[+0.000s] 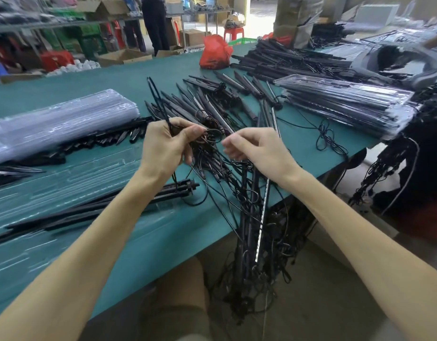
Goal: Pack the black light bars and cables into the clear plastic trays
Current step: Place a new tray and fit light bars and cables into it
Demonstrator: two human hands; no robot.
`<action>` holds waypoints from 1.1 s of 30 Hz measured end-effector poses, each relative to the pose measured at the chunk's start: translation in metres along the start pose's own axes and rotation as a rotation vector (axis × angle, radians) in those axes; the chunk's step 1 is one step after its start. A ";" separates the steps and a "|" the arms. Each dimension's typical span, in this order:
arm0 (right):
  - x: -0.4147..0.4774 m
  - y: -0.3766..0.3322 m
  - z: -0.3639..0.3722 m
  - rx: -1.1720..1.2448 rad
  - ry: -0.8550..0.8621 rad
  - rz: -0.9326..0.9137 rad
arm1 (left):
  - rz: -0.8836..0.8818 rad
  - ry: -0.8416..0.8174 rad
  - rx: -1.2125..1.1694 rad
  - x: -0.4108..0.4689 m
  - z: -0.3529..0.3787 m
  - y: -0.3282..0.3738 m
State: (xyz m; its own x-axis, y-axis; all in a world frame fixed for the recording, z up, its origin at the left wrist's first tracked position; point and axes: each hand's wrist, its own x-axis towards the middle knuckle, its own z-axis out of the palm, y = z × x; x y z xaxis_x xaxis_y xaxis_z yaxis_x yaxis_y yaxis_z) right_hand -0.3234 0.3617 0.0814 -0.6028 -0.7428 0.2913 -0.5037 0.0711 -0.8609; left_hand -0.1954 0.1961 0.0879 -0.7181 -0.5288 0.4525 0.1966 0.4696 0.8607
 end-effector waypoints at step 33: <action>-0.009 -0.019 -0.015 -0.644 -0.067 0.021 | -0.134 -0.234 -0.068 -0.014 0.008 -0.005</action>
State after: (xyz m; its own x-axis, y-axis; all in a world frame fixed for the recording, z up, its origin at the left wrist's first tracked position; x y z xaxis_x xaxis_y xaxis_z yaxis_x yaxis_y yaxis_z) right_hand -0.3178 0.3766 0.1013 -0.5870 -0.7755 0.2324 -0.7753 0.4557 -0.4374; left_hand -0.1915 0.2070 0.0751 -0.8740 -0.4015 0.2739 0.1277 0.3539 0.9265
